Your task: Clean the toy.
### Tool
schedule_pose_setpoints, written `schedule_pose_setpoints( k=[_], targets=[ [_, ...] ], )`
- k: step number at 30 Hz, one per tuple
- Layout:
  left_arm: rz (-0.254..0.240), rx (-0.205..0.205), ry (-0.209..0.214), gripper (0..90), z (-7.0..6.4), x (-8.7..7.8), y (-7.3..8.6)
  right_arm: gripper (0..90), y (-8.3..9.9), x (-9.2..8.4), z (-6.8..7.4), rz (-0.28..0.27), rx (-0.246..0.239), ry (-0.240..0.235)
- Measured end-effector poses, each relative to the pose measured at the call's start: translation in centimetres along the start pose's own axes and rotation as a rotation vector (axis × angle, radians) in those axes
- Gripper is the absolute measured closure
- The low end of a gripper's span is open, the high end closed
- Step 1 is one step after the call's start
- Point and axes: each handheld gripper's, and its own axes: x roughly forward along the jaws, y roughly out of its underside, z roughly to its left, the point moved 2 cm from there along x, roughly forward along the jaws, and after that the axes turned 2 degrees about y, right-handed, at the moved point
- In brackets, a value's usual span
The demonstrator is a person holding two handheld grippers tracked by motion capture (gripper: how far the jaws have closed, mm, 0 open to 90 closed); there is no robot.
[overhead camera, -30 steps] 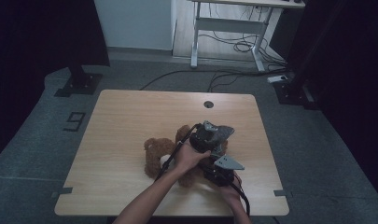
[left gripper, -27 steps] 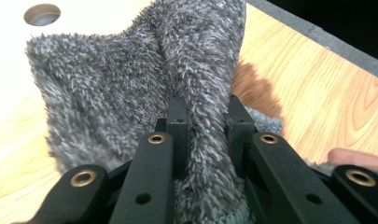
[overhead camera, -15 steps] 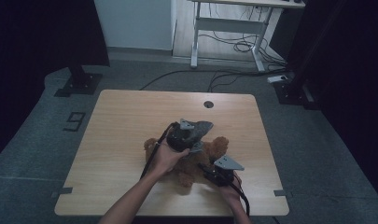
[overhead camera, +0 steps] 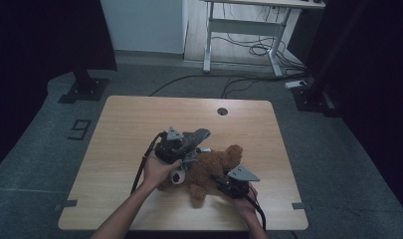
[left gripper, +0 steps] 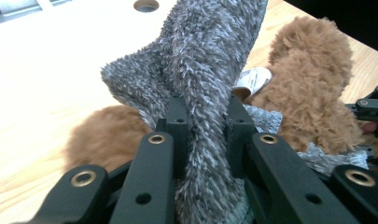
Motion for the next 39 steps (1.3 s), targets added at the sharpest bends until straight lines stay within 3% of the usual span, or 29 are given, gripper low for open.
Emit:
schedule_pose_setpoints(
  k=[11,12,13,17,25,29,33,39],
  targets=[
    [-0.023,-0.042,-0.064,76.4,3.0,-2.7,1.1,58.7,0.0,0.0,-0.1,0.001,0.002,-0.001],
    [-0.021,-0.051,-0.086,76.4,3.9,-3.3,1.6,58.8,0.0,0.0,-0.1,0.001,0.003,-0.001],
    [-0.021,-0.051,-0.086,76.4,3.9,-3.3,1.6,58.8,0.0,0.0,-0.1,0.001,0.003,-0.001],
    [-0.002,-0.1,-0.117,76.4,6.2,-3.9,3.4,58.7,0.0,0.0,-0.1,0.0,0.008,-0.001],
    [0.021,-0.151,-0.123,76.3,8.0,-4.2,5.2,58.7,0.0,0.0,-0.1,-0.001,0.011,0.001],
    [0.008,-0.141,-0.109,76.4,7.6,-4.1,4.9,58.7,0.0,0.0,-0.1,-0.001,0.012,0.002],
    [-0.017,-0.081,-0.08,76.1,5.2,-3.4,2.7,58.7,0.0,0.1,-0.1,0.0,0.013,0.007],
    [0.023,-0.009,-0.01,76.0,0.9,0.1,0.8,58.7,0.0,0.1,-0.1,-0.003,0.015,0.006]
  ],
)
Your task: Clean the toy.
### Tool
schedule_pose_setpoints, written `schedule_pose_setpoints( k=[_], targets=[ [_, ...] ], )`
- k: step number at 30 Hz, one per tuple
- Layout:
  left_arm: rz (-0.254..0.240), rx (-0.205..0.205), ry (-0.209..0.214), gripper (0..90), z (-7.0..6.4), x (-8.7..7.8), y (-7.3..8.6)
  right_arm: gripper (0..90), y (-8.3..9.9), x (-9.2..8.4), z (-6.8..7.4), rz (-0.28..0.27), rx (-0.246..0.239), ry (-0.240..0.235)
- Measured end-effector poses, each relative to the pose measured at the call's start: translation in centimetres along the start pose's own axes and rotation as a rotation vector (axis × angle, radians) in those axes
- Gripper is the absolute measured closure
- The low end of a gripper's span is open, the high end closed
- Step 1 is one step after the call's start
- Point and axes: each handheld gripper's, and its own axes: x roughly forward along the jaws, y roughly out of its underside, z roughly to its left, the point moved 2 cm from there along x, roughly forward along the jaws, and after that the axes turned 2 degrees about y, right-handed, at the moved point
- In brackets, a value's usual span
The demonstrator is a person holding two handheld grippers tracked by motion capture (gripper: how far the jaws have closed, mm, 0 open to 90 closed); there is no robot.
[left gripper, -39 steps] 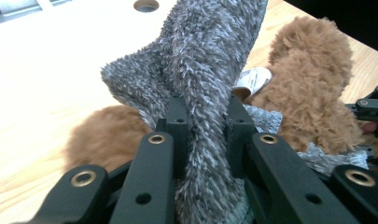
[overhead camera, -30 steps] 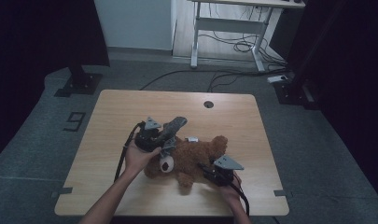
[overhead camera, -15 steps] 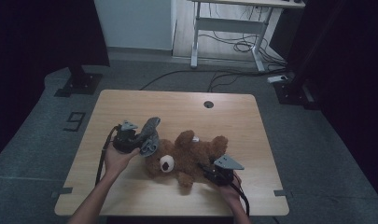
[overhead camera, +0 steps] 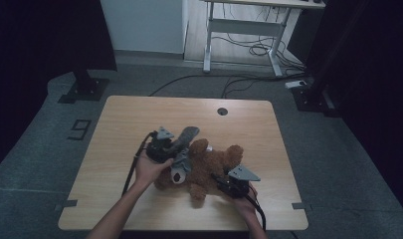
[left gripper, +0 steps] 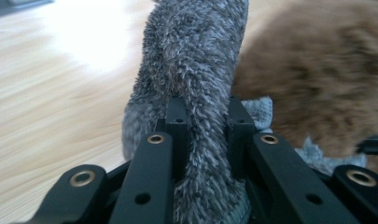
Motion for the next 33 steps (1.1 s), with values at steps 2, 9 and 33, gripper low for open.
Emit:
schedule_pose_setpoints(
  k=[2,9,33],
  targets=[
    [0.01,0.044,-0.019,75.8,-1.4,1.0,-0.3,58.7,0.0,0.0,0.0,0.001,0.002,-0.001],
    [0.057,0.082,-0.087,75.8,-0.5,0.8,0.5,58.6,0.0,0.0,0.0,0.001,0.0,-0.002],
    [-0.119,0.051,0.023,75.8,-2.1,-4.9,-0.9,58.6,0.1,0.0,0.1,-0.005,-0.001,0.004]
  ],
)
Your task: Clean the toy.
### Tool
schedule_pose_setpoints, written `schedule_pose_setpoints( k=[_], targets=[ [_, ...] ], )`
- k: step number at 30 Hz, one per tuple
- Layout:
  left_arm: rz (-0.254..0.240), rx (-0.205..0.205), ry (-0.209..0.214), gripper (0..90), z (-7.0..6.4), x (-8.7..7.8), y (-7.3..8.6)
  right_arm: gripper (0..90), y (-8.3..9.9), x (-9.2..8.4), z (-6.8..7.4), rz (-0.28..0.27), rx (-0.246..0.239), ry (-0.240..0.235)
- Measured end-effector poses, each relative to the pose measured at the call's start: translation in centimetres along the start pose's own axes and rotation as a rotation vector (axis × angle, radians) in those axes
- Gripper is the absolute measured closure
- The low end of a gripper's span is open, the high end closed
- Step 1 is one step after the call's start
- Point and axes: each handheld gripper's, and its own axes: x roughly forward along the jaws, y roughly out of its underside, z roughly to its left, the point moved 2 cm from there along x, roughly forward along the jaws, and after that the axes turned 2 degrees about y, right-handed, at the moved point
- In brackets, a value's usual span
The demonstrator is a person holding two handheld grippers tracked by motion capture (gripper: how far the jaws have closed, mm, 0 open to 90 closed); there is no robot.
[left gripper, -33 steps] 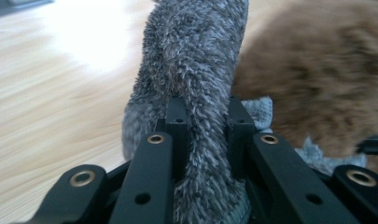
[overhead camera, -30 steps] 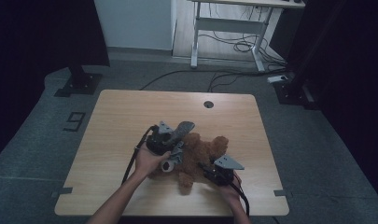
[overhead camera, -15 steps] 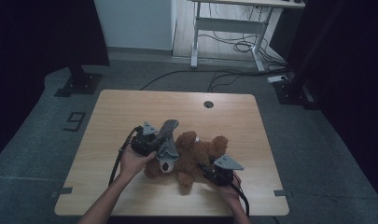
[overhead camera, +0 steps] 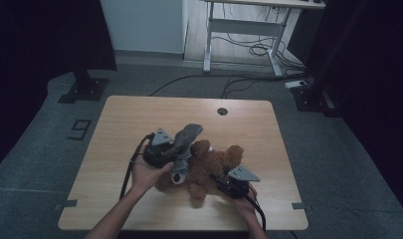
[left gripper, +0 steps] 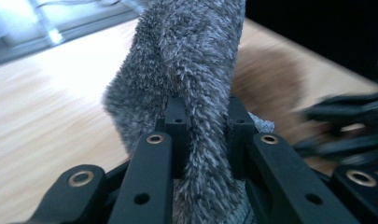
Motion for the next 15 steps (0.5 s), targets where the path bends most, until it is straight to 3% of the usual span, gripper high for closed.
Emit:
schedule_pose_setpoints(
  k=[1,2,3,4,7,8,10,12,13,14,15],
  targets=[
    [-0.008,0.035,0.038,75.8,-2.0,0.6,-1.4,58.6,0.0,0.0,0.0,0.002,0.001,-0.002],
    [-0.01,0.049,0.054,75.7,-2.9,1.1,-2.1,58.5,0.0,0.0,0.0,0.003,0.003,-0.002],
    [-0.01,0.049,0.054,75.7,-2.9,1.1,-2.1,58.5,0.0,0.0,0.0,0.003,0.003,-0.002],
    [-0.003,0.075,0.076,75.7,-4.6,2.5,-3.3,58.5,0.0,0.0,0.0,0.002,0.002,-0.002],
    [0.047,0.114,0.085,75.7,-6.7,5.7,-4.7,58.5,0.0,0.0,0.0,0.002,0.003,-0.003],
    [0.047,0.114,0.085,75.6,-6.7,5.7,-4.7,58.5,0.0,0.0,0.0,0.002,0.003,-0.003],
    [0.099,0.117,0.086,75.5,-7.7,8.7,-5.1,58.5,0.0,-0.1,0.0,0.001,0.001,-0.003],
    [0.14,0.103,0.088,75.5,-8.0,10.7,-4.9,58.5,0.1,0.0,0.0,-0.002,0.002,0.0],
    [0.14,0.103,0.088,75.5,-8.0,10.7,-4.9,58.5,0.1,0.0,0.0,-0.002,0.002,0.0],
    [0.182,0.091,0.089,75.4,-8.0,12.2,-4.5,58.5,0.1,-0.1,0.0,-0.001,0.001,0.002],
    [0.182,0.091,0.089,75.3,-8.0,12.2,-4.5,58.5,0.1,-0.1,0.0,-0.001,0.001,0.002]
  ],
)
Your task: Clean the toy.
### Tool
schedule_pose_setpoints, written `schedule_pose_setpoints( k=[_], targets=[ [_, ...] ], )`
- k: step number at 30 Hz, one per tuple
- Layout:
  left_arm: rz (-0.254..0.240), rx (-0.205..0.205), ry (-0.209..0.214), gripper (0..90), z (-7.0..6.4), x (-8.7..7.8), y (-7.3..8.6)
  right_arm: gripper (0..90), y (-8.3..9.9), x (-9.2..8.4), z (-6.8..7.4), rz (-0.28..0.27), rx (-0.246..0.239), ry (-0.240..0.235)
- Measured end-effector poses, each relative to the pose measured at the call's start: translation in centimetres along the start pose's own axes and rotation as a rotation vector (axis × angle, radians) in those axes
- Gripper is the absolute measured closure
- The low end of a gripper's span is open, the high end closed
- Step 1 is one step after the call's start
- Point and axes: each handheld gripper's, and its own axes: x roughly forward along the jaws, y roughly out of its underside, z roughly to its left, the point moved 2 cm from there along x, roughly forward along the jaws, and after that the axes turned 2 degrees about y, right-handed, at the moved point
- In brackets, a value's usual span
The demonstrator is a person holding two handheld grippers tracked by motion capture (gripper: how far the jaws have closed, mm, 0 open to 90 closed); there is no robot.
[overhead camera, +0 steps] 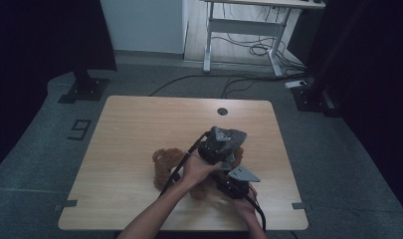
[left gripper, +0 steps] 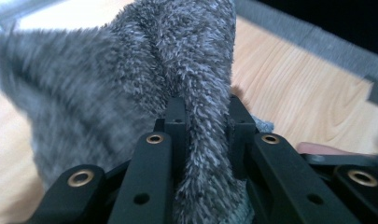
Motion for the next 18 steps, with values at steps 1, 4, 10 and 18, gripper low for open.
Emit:
schedule_pose_setpoints(
  k=[1,4,10,18],
  targets=[
    [0.034,-0.003,-0.003,75.3,0.1,1.1,0.4,58.5,0.0,0.0,0.0,0.001,0.001,0.0],
    [0.031,-0.002,-0.016,75.4,0.3,1.3,1.0,58.5,0.0,0.0,0.0,0.004,0.0,0.0],
    [0.029,0.012,-0.047,75.8,1.0,-0.1,1.7,58.6,0.0,0.0,0.2,-0.001,-0.009,0.009],
    [0.026,-0.021,-0.13,75.8,3.9,-3.0,3.5,58.6,0.0,0.1,0.1,-0.004,-0.009,0.015]
  ],
)
